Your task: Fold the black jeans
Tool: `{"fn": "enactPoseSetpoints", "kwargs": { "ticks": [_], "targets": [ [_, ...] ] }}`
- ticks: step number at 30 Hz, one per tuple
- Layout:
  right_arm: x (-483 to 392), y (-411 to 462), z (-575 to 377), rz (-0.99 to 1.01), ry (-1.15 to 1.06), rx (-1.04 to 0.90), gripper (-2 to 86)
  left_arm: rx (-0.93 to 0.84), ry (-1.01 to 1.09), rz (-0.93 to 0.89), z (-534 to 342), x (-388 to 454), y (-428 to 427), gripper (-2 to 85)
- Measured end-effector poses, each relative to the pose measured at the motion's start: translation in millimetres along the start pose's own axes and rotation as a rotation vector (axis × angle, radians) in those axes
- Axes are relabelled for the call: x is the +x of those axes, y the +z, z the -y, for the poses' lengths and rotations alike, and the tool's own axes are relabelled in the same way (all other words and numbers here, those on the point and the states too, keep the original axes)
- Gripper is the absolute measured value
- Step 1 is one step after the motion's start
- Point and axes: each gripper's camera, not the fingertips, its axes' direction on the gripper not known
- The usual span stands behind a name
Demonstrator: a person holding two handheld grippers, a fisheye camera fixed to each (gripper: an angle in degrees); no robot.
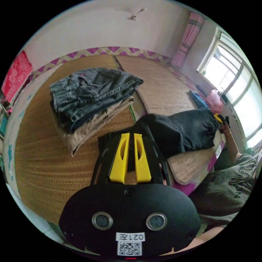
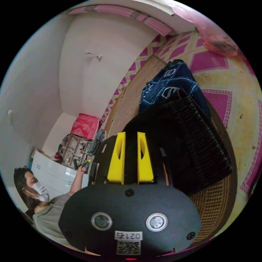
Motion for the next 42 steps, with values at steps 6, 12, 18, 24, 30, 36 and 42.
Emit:
{"fn": "enactPoseSetpoints", "kwargs": {
  "ticks": [6,12,18,24,30,36,42],
  "targets": [
    [-9.3,25.5,-29.9,0.087,-0.018,-0.061,6.6,-0.050,-0.212,-0.148,-17.1,-23.1,33.7,9.3],
    [-15.6,41.4,-38.9,0.148,-0.025,-0.076,6.2,-0.029,-0.252,-0.131,0.7,-31.0,58.8,5.2],
    [-21.9,43.0,-48.3,0.166,-0.032,-0.081,5.6,0.008,-0.129,-0.034,29.6,-26.5,21.6,-0.8],
    [-26.4,50.0,-56.7,0.163,-0.041,-0.075,4.8,-0.089,-0.081,0.116,58.6,-17.6,26.4,-0.9],
    [-24.1,61.0,-66.1,0.188,-0.009,-0.088,4.5,-0.113,-0.060,0.311,74.9,-9.7,46.7,-1.0],
    [-46.2,82.1,-71.4,0.136,-0.086,-0.173,4.8,-0.211,0.236,0.695,89.3,32.1,79.1,-0.9],
    [-77.2,106.4,-83.3,0.135,-0.190,-0.277,5.8,-0.103,0.093,0.706,71.9,23.1,41.7,-1.0]
  ]
}}
